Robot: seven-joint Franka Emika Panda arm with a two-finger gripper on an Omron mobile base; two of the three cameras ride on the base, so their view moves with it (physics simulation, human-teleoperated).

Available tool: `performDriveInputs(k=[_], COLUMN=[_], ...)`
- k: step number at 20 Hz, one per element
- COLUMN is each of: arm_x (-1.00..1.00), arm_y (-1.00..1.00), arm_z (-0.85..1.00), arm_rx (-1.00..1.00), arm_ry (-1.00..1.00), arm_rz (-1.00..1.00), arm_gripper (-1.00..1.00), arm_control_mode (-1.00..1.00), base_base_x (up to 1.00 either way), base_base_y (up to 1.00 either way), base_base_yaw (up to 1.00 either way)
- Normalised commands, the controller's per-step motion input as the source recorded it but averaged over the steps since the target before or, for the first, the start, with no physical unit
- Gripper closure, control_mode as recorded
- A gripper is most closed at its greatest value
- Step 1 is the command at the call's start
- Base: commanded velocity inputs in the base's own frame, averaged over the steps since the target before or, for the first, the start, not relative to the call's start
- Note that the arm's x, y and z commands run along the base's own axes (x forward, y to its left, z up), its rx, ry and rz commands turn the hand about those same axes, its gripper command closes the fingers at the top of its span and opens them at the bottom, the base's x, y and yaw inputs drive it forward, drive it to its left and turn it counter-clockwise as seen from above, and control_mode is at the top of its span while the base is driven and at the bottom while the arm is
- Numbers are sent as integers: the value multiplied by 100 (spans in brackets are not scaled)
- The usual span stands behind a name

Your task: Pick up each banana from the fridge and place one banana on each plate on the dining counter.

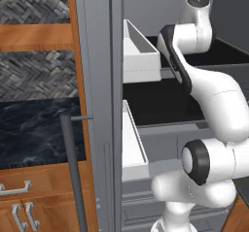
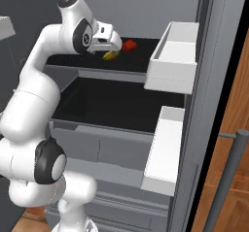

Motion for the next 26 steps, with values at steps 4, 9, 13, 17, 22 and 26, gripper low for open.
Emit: performDriveInputs(k=[4, 9, 13, 17, 22, 26], arm_x=[60, 29, 22, 23, 18, 2], arm_y=[-5, -22, -28, -17, -3, -6], arm_z=[-29, -28, -22, -17, -17, -14], arm_rx=[0, 0, 0, 0, 0, 0], arm_ry=[1, 0, 0, 0, 0, 0], arm_rz=[0, 0, 0, 0, 0, 0], arm_gripper=[-100, -100, -100, -100, 100, 100], arm_control_mode=[-100, -100, -100, -100, -100, -100], base_base_x=[0, 0, 0, 0, 0, 0], base_base_y=[0, 0, 0, 0, 0, 0], base_base_yaw=[0, 0, 0, 0, 0, 0])
